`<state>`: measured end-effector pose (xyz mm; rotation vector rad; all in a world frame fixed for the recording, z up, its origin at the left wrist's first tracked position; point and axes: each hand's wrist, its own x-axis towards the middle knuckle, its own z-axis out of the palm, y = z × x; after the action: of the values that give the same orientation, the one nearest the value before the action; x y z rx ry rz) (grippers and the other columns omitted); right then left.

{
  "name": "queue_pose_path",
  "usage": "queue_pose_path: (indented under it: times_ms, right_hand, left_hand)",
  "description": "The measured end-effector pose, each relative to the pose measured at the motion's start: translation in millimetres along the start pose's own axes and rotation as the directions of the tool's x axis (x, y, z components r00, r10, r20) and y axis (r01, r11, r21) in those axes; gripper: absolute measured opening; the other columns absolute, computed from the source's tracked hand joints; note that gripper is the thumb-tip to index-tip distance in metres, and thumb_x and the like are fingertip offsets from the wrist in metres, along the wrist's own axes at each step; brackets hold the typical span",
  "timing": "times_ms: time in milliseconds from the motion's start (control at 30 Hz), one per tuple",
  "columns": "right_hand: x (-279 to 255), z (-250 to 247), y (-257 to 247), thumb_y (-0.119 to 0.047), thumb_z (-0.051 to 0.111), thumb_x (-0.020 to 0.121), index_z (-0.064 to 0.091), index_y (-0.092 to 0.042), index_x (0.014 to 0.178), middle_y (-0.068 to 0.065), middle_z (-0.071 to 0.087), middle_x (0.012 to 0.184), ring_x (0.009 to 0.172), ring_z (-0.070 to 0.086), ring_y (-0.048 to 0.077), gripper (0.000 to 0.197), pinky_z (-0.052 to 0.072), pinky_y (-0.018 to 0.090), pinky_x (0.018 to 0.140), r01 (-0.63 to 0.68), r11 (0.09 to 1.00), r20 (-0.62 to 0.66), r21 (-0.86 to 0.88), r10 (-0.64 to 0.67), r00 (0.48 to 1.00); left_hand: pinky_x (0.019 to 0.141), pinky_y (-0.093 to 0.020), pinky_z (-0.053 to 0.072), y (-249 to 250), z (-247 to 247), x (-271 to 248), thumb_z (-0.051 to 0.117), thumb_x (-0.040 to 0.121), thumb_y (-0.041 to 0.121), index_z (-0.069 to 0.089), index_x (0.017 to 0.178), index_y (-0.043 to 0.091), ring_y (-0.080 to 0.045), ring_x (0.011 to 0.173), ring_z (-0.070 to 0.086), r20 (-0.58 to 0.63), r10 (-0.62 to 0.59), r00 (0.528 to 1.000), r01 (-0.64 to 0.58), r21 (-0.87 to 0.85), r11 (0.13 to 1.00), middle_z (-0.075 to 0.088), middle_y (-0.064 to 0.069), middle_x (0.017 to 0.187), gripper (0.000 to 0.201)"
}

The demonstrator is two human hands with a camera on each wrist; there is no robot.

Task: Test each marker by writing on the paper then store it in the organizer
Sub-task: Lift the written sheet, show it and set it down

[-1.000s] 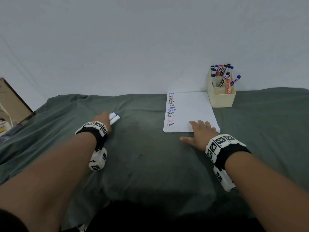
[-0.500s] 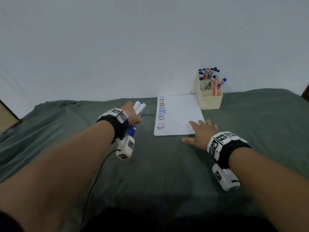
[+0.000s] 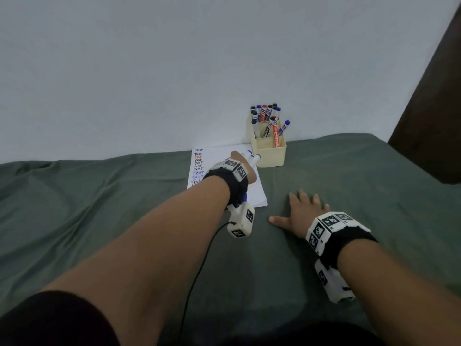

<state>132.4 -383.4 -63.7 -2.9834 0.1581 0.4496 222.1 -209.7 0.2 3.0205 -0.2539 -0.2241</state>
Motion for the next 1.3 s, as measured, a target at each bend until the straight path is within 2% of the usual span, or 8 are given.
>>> queue_pose_path:
  times_ms: [200,333,500,600,733,1000,1133,1300]
  right_hand:
    - [2.0,5.0,-3.6,-0.085,0.049,0.080,0.005,-0.029,0.162,0.008,-0.007,0.170,0.155,-0.006,0.041,0.109,0.004,0.061,0.123,0.002,0.999,0.036,0.034,-0.003,0.999]
    - [2.8,4.2,-3.2,-0.085,0.048,0.080,0.004,-0.028,0.162,0.009,-0.008,0.170,0.154,-0.007,0.042,0.109,0.004,0.062,0.122,0.005,0.999,0.034,0.035,-0.006,0.999]
    - [-0.2,2.2,-3.2,-0.085,0.047,0.082,0.005,-0.027,0.162,0.009,-0.008,0.170,0.155,-0.006,0.042,0.107,0.005,0.061,0.122,0.012,0.999,0.034,0.031,-0.013,0.999]
    - [-0.8,1.4,-3.5,-0.084,0.048,0.082,0.005,-0.028,0.162,0.008,-0.006,0.170,0.155,-0.004,0.041,0.107,0.006,0.061,0.122,0.013,0.999,0.026,0.043,-0.014,1.000]
    - [0.0,-2.7,-5.3,-0.084,0.048,0.082,0.008,-0.027,0.161,0.008,0.001,0.170,0.154,0.003,0.042,0.105,0.011,0.064,0.121,0.020,0.996,0.001,0.086,-0.021,1.000]
    - [4.1,-22.2,-65.0,-0.076,0.053,0.083,0.030,-0.024,0.152,0.014,0.039,0.154,0.141,0.035,0.041,0.089,0.035,0.054,0.113,0.053,0.956,-0.155,0.288,-0.009,0.988]
    - [11.4,-19.4,-114.9,-0.082,0.044,0.083,0.006,-0.036,0.160,0.011,0.002,0.168,0.152,0.004,0.047,0.097,0.017,0.063,0.119,-0.039,0.954,-0.106,0.297,0.073,0.992]
    - [31.8,-12.8,-156.9,-0.084,0.038,0.085,0.002,-0.055,0.154,-0.003,-0.015,0.169,0.153,-0.016,0.042,0.083,-0.002,0.068,0.118,0.178,0.980,-0.111,0.088,-0.168,0.980]
  left_hand:
    - [0.090,-0.051,0.042,12.8,20.6,14.4,0.044,0.091,0.039,0.028,0.119,0.026,-0.040,0.113,0.046,0.124,0.014,0.992,-0.034,0.164,0.986,0.034,-0.011,0.107,0.034]
    - [0.112,-0.054,0.019,16.1,33.3,11.1,0.028,0.080,0.086,-0.001,0.148,0.026,-0.040,0.143,0.017,0.189,-0.207,0.960,0.205,0.026,0.978,0.009,-0.017,0.156,0.096]
    - [0.118,-0.052,0.004,9.7,29.5,-3.2,0.028,0.062,0.099,-0.018,0.153,0.015,-0.038,0.149,0.006,0.193,-0.342,0.920,0.385,-0.278,0.880,-0.003,-0.015,0.164,0.133]
    - [0.115,-0.051,0.020,-17.8,26.9,-17.7,0.022,0.056,0.102,-0.007,0.156,0.023,-0.037,0.142,0.029,0.183,-0.272,0.945,0.316,-0.297,0.901,0.018,-0.013,0.162,0.131]
    - [0.104,-0.042,0.037,-79.0,33.0,-44.4,0.022,0.059,0.095,0.040,0.137,0.018,-0.029,0.123,0.050,0.066,-0.049,0.997,0.061,-0.195,0.979,0.051,-0.009,0.141,0.111]
    - [0.119,-0.053,0.004,-155.4,66.7,-87.3,0.040,0.060,0.097,-0.015,0.154,0.028,-0.026,0.151,-0.012,0.199,-0.129,0.971,0.123,0.042,0.992,-0.017,0.002,0.164,0.129]
    - [0.117,-0.060,-0.002,-161.0,66.7,-92.9,0.033,0.039,0.105,-0.021,0.153,0.027,-0.032,0.148,-0.021,0.230,-0.248,0.941,0.242,0.056,0.969,-0.026,-0.005,0.161,0.148]
    - [0.118,-0.061,-0.001,-170.1,67.4,-96.4,0.041,0.023,0.104,-0.023,0.151,0.026,-0.038,0.145,-0.027,0.270,-0.256,0.928,0.265,0.005,0.964,-0.030,-0.008,0.159,0.163]
